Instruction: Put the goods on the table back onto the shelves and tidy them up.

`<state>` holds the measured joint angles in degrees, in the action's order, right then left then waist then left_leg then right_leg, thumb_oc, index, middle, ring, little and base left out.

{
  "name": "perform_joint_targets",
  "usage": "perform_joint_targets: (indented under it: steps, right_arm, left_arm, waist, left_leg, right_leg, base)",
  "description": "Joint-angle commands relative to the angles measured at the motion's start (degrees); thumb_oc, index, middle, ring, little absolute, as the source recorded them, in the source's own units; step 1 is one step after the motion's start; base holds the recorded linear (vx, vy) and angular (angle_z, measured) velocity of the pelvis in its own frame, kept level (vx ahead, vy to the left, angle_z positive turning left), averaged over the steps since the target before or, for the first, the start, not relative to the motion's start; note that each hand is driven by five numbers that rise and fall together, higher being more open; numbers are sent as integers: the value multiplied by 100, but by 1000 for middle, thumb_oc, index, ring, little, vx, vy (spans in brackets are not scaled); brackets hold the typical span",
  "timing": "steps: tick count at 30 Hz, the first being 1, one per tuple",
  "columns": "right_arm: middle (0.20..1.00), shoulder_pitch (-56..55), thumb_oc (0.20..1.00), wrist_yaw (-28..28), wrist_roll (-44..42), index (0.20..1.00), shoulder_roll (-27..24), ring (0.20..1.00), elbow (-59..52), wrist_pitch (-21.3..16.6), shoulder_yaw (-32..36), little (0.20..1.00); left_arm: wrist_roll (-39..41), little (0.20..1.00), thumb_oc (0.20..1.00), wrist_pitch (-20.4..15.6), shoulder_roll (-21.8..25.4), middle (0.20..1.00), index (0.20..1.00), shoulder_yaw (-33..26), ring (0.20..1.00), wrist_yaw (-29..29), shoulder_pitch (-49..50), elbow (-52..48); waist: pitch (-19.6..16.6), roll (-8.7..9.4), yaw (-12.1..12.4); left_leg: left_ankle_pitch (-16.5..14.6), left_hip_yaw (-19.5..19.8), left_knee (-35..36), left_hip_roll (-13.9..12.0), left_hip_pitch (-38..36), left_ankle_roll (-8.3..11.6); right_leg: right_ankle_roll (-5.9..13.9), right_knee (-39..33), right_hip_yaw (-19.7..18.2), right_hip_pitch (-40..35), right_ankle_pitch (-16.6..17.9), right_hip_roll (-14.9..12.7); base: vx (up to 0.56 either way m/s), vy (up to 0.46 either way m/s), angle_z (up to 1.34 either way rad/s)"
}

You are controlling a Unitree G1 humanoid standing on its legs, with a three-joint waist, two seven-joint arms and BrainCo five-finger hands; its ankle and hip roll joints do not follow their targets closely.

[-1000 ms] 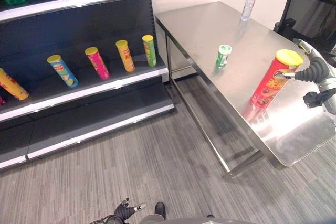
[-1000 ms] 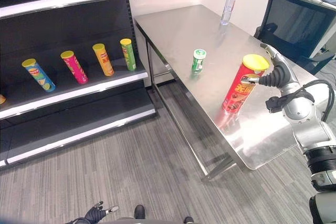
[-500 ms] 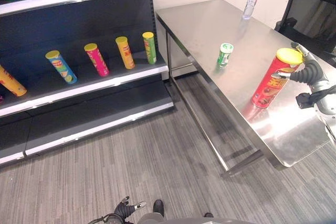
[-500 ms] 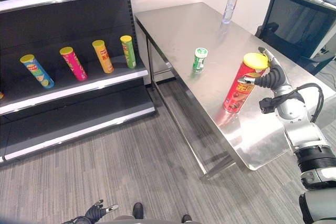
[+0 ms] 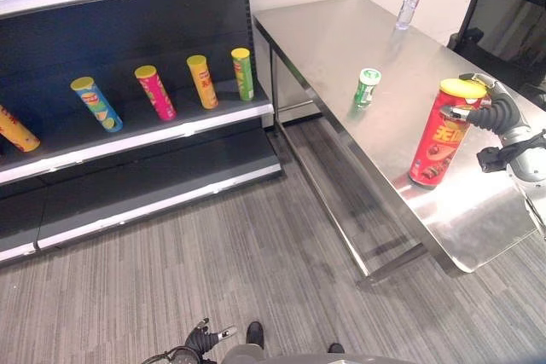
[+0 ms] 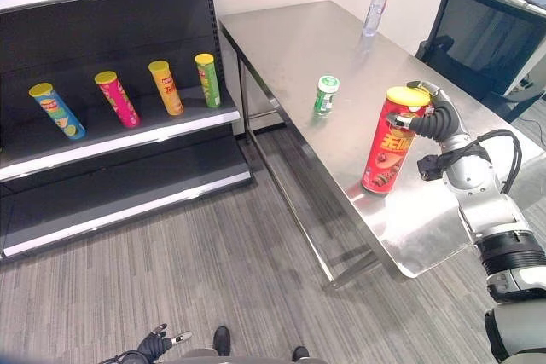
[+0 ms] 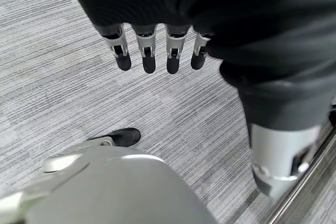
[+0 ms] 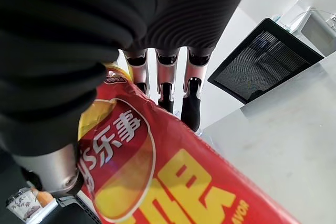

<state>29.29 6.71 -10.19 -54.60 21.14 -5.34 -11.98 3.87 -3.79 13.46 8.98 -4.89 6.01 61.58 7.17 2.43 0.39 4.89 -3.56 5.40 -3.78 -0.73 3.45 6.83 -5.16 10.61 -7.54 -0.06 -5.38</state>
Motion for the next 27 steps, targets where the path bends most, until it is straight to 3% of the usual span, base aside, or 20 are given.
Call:
perform_joint_targets:
  steps: [1,10,11,12,14,15,17,20,22,23,24,27]
  right_arm:
    - [200,71,200,326,-286,200,-289,200,-693,-376,647,200]
    - [200,-123,200,853,-101,200,102,200,-2063,-794,1703,200]
    - [200,-275,200,876,-39,200,141,200,-2364,-848,1972,200]
    - [200,-284,200,876,-39,200,142,200,-2369,-846,1979,200]
    - [200,-326,200,929,62,200,130,200,-2563,-873,2076,200]
    - [200,-384,200,946,165,200,140,200,-2683,-862,2148,200]
    - [200,-434,200,930,225,200,158,200,-2774,-866,2176,200]
    - [200,-426,200,927,228,200,193,200,-2758,-868,2182,200]
    - [200,-309,200,995,348,200,318,200,-2617,-811,2023,200]
    - [200,-291,200,1001,354,200,325,200,-2608,-811,2007,200]
    - [200,-83,200,1019,385,200,424,200,-2614,-771,1753,200]
    - [200,108,200,1056,402,200,502,200,-2599,-757,1520,200]
  left_arm:
    - [221,1000,1000,-47,252,1000,1000,102,1000,-127,-427,27]
    - [434,1000,1000,-37,277,1000,1000,-206,1000,-125,-295,-260]
    - [428,1000,1000,-52,260,1000,1000,-214,1000,-93,-278,-314]
    - [428,1000,1000,-52,262,1000,1000,-211,1000,-93,-278,-314]
    - [394,1000,1000,-67,259,1000,1000,-216,1000,-126,-316,-261]
    - [328,1000,1000,-78,275,1000,1000,-246,1000,-177,-330,-224]
    - [256,1000,1000,-100,289,1000,1000,-254,1000,-222,-328,-244]
    - [178,1000,1000,-112,283,1000,1000,-201,1000,-216,-376,-297]
    - [-1,1000,1000,-149,370,1000,1000,-83,1000,-292,-538,-347]
    - [-2,1000,1000,-150,373,1000,1000,-93,1000,-292,-539,-345]
    - [145,1000,1000,-139,492,1000,1000,-187,1000,-325,-582,-443]
    - [271,1000,1000,-129,637,1000,1000,-344,1000,-353,-610,-539]
  waist:
    - [-132,29,196]
    - [83,-35,402]
    - [141,-56,399]
    - [139,-56,396]
    - [222,-50,370]
    - [210,-61,328]
    - [163,-108,325]
    - [73,-230,287]
    - [33,-233,304]
    - [24,-212,311]
    - [41,-153,363]
    - [63,-74,412]
  left_leg:
    - [-445,-131,-151,-341,-259,524]
    - [-286,358,-488,-531,247,721]
    - [-158,439,-553,-718,432,860]
    - [-158,446,-555,-718,436,861]
    - [30,398,-536,-990,653,972]
    - [87,323,-430,-1261,738,1027]
    - [94,401,-386,-1421,750,1115]
    - [58,444,-342,-1405,716,1129]
    - [-224,328,-411,-1100,683,1027]
    - [-229,307,-422,-1080,696,1014]
    - [-353,177,-459,-895,676,878]
    - [-435,55,-538,-679,707,725]
  right_leg:
    - [537,244,7,19,-510,-267]
    - [317,398,211,30,-802,-34]
    - [330,377,376,-10,-823,-18]
    - [329,375,382,-11,-823,-16]
    - [398,411,479,16,-827,-126]
    - [490,402,529,26,-833,-244]
    - [597,402,500,23,-816,-388]
    - [721,384,495,34,-697,-592]
    - [817,390,500,265,-143,-1190]
    - [817,382,480,286,-128,-1213]
    - [817,446,476,528,126,-1447]
    - [814,639,417,642,84,-1509]
  base:
    - [-9,-91,6]
    - [-43,-88,29]
    - [-29,57,49]
    - [-34,146,40]
    - [-32,224,47]
    - [-8,208,57]
    - [57,315,44]
    - [63,453,20]
    - [4,451,10]
    - [-38,371,14]
    - [-29,244,28]
    - [-27,288,4]
